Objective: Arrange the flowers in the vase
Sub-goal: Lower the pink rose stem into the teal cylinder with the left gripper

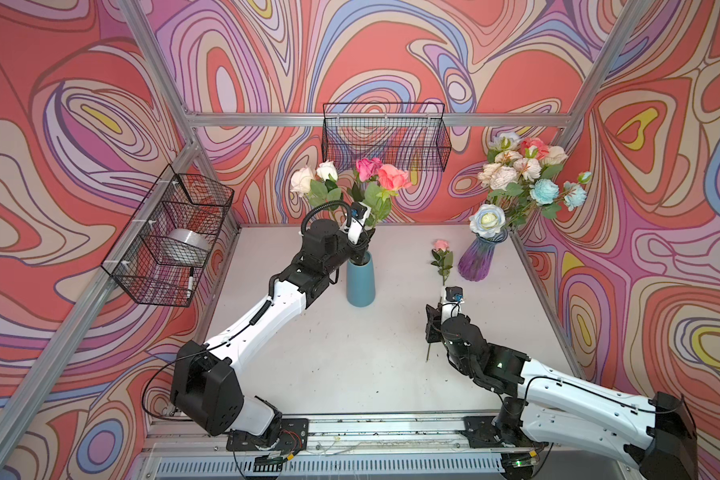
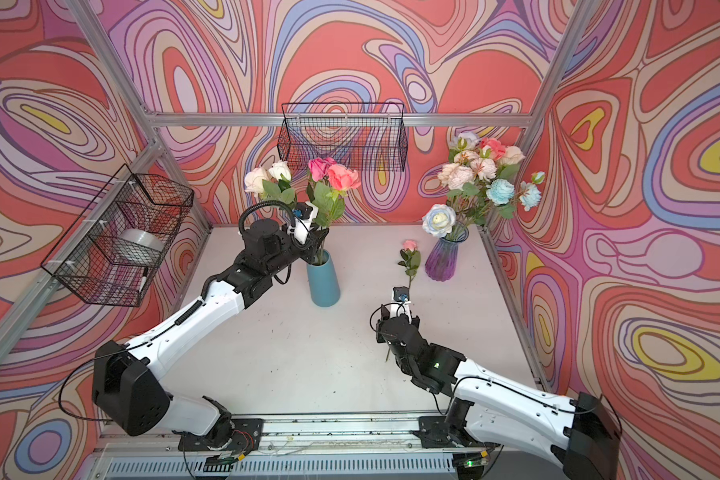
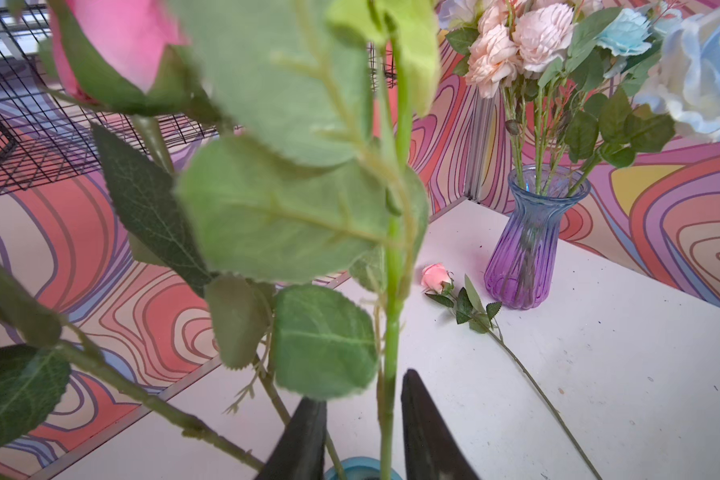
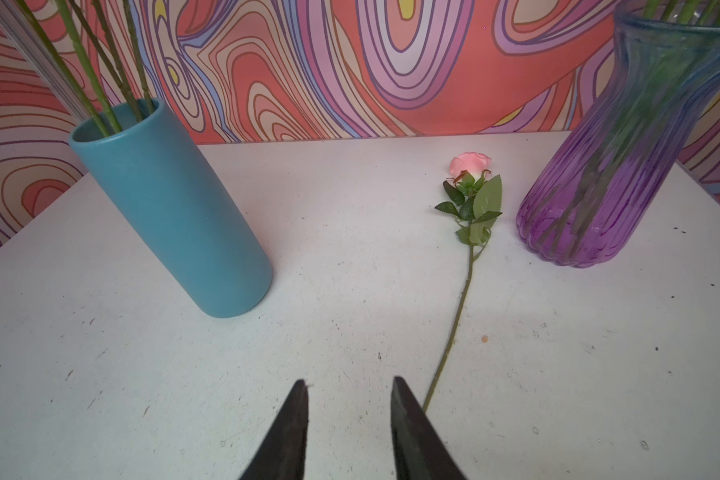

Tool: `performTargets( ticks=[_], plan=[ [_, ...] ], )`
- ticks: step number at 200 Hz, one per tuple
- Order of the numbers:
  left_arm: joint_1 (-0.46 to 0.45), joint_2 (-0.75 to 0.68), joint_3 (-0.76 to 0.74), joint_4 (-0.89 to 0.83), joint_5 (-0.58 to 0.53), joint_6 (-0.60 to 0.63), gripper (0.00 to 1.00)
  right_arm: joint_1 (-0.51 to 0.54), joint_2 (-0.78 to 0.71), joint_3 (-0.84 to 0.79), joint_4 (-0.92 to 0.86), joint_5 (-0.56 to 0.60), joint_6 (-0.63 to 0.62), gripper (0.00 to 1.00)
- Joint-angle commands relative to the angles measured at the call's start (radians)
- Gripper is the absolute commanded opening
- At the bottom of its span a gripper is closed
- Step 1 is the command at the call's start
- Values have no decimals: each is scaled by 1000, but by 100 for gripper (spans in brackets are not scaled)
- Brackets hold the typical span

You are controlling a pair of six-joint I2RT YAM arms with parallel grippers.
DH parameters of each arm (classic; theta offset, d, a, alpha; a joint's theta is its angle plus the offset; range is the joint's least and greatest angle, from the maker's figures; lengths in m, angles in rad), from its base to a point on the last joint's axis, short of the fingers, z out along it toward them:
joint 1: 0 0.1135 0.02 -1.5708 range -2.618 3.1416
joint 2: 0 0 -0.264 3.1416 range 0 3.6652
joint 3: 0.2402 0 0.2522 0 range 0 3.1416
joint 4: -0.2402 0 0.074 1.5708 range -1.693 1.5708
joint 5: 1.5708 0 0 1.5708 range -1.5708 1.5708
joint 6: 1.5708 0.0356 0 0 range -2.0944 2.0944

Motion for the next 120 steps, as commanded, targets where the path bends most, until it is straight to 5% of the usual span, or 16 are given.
performTargets(
  ticks=[1,120],
  plan=[
    [-4,0,-12,22,-5,24,40,3,6,19,-8,-2,8,34],
    [-4,-133,-50,41,-21,-7,44,3,2,47,-27,-14,-5,34]
  ],
)
